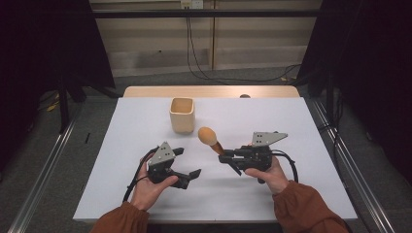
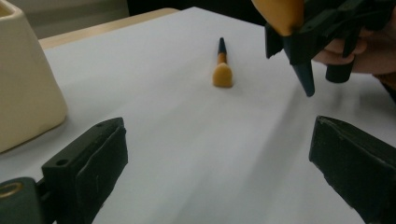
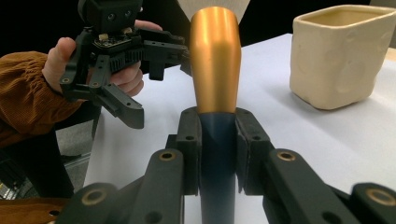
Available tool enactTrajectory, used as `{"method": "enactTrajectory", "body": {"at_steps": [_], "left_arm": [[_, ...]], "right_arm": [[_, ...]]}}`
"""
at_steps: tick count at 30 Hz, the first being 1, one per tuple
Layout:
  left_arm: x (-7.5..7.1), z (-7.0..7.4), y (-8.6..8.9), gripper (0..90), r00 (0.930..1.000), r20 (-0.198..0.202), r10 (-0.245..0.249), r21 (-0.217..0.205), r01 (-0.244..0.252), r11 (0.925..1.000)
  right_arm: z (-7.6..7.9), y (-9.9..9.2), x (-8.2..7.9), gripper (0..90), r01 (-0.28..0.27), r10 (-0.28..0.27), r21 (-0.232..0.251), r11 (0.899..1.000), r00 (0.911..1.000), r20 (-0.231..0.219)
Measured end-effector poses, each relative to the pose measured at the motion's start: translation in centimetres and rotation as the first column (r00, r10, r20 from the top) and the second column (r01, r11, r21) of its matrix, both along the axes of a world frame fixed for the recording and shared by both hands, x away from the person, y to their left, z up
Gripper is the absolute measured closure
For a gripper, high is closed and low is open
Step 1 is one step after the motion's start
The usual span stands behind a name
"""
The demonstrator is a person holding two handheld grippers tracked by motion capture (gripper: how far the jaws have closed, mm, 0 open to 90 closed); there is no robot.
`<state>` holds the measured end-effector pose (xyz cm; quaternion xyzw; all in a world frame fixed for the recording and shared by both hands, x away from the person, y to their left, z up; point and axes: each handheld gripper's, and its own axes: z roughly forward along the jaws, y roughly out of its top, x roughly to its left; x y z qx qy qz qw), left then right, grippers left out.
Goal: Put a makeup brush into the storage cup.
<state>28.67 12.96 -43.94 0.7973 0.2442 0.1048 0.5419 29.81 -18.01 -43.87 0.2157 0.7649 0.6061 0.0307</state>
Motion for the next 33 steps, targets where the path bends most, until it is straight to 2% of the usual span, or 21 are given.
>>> {"method": "enactTrajectory", "body": {"at_steps": [1, 4, 9, 10, 12, 14, 19, 23, 26, 33], "left_arm": [[0.0, 0.1, 0.0, 4.5, 0.9999, 0.015, 0.006, 0.003, -0.006, 1.0000], [0.3, 0.4, -0.2, 4.5, 0.9996, 0.017, 0.023, -0.008, -0.023, 0.9997], [0.7, 0.8, -0.9, 5.1, 0.9997, 0.001, -0.026, -0.059, 0.026, 0.9979], [0.8, 0.8, -1.1, 5.6, 0.9994, 0.010, -0.034, -0.069, 0.035, 0.9970], [0.9, 1.0, -1.4, 5.8, 0.9988, 0.026, -0.041, -0.057, 0.043, 0.9974], [1.0, 1.2, -1.8, 5.7, 0.9985, 0.010, -0.054, -0.099, 0.055, 0.9936], [1.2, 2.0, -2.9, 4.9, 0.9969, -0.006, -0.078, -0.155, 0.076, 0.9849], [1.3, 2.3, -3.9, 5.1, 0.9955, -0.001, -0.095, -0.162, 0.094, 0.9823], [1.3, 2.3, -4.6, 3.7, 0.9914, 0.014, -0.130, -0.181, 0.130, 0.9749], [1.8, 2.5, -5.4, 2.3, 0.9945, -0.009, -0.104, -0.165, 0.101, 0.9811]], "right_arm": [[0.0, 0.0, 0.0, 75.0, -0.001, 0.001, 0.005, 1.000, 1.0000, 0.000], [0.0, -0.1, 0.0, 75.0, -0.001, 0.001, 0.006, 1.000, 1.0000, 0.000], [0.1, -0.1, 0.1, 75.0, -0.003, 0.003, 0.013, 1.000, 1.0000, 0.004], [0.1, -0.1, 0.1, 75.0, -0.003, 0.003, 0.014, 1.000, 1.0000, 0.006], [0.1, -0.1, 0.1, 75.0, -0.003, 0.003, 0.015, 1.000, 1.0000, 0.007], [0.0, -0.1, 0.1, 75.0, -0.004, 0.004, 0.014, 1.000, 1.0000, 0.008], [0.1, -0.1, 0.0, 75.0, -0.008, 0.008, 0.018, 1.000, 0.9999, 0.013], [0.1, -0.1, -0.1, 75.0, -0.010, 0.009, 0.021, 1.000, 0.9998, 0.016], [0.1, -0.1, -0.1, 75.0, -0.011, 0.010, 0.023, 1.000, 0.9998, 0.018], [0.0, 0.0, -0.1, 75.0, -0.013, 0.013, 0.023, 1.000, 0.9997, 0.021]]}}
